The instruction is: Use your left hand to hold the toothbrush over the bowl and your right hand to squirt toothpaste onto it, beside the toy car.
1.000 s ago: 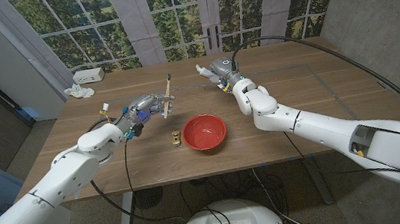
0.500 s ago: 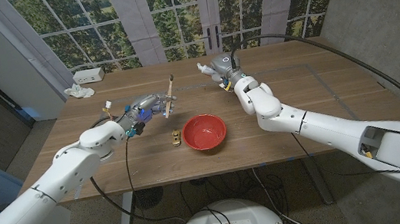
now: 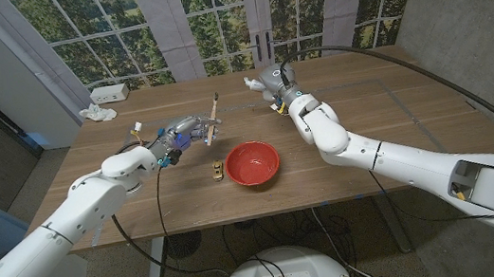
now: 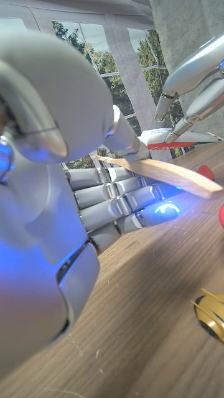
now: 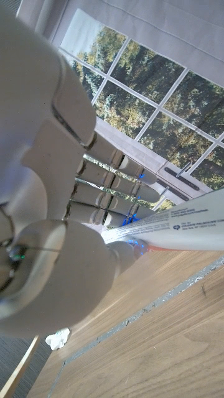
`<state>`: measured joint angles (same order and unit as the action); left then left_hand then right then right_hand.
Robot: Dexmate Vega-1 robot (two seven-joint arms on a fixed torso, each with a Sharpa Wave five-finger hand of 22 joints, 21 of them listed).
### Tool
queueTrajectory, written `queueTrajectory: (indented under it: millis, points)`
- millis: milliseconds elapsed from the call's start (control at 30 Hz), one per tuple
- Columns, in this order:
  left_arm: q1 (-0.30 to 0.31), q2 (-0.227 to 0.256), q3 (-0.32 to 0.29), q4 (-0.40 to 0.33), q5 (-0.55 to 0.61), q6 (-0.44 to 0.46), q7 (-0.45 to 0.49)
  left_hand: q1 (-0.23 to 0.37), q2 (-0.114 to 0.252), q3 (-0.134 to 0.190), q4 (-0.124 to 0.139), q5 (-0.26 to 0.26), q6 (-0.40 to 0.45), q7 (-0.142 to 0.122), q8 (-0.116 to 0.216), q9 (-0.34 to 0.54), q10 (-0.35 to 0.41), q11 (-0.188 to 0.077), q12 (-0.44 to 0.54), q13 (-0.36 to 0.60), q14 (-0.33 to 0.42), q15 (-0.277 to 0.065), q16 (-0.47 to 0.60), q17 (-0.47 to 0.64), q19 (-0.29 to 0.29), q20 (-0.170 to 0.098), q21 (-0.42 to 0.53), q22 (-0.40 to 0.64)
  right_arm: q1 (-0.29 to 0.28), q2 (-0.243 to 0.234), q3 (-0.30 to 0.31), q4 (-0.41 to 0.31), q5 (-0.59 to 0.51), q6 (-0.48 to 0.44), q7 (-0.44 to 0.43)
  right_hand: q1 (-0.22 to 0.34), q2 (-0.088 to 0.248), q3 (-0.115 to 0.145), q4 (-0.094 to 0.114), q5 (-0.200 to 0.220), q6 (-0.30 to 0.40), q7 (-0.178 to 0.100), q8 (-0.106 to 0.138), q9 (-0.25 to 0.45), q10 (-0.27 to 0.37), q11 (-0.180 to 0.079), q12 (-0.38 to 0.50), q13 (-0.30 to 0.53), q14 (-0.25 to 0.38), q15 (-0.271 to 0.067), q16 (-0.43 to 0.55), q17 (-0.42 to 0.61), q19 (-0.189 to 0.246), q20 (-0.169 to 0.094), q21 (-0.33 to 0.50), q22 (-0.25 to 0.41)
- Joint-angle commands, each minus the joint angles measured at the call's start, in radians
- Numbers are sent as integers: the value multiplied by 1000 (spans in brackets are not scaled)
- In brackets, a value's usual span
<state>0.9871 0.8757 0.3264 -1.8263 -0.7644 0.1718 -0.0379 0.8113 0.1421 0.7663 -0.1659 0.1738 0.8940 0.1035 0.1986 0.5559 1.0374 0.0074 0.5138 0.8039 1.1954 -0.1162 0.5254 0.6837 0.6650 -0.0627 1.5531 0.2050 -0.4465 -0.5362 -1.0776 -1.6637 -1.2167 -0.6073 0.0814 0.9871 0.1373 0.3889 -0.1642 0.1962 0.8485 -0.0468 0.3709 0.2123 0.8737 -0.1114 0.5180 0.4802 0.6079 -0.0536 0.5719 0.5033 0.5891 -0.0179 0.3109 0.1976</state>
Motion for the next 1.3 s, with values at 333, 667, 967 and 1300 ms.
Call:
queueTrajectory:
  millis: [333,667,967,1300]
  points:
    - [-56,-10,42,13,17,36,-28,45,47,28,22,4,43,-17,6,5,221,-210,-2,1,105,-108,2,2,6,-148,4,1,-49,-10,49,-60,-234,75,132,10,5,2,2,5,10,-2,10,2,9,-3,14,15,17,-154,-6,5,5,-10,10,1]
    - [-91,-9,68,14,21,84,-42,46,47,27,21,4,44,-15,5,3,221,-211,-4,1,107,-109,3,2,8,-148,4,1,-72,-9,77,-89,-291,119,181,10,5,3,3,5,13,-5,12,2,10,-3,18,22,22,-154,-9,6,4,-12,12,1]
    - [-128,-19,95,27,24,119,-64,48,47,27,20,3,44,-13,5,2,222,-208,-5,1,108,-109,2,1,9,-149,4,1,-94,-10,96,-111,-333,153,211,11,6,4,4,4,17,-3,15,3,13,1,23,29,25,-154,-13,6,5,-13,14,1]
    - [-156,-29,118,46,34,131,-90,50,48,27,19,3,44,-11,4,1,222,-209,-5,2,108,-108,2,0,9,-149,4,1,-111,-16,107,-134,-376,199,243,12,5,4,4,3,18,-3,17,3,14,1,27,36,30,-154,-15,9,5,-14,16,1]
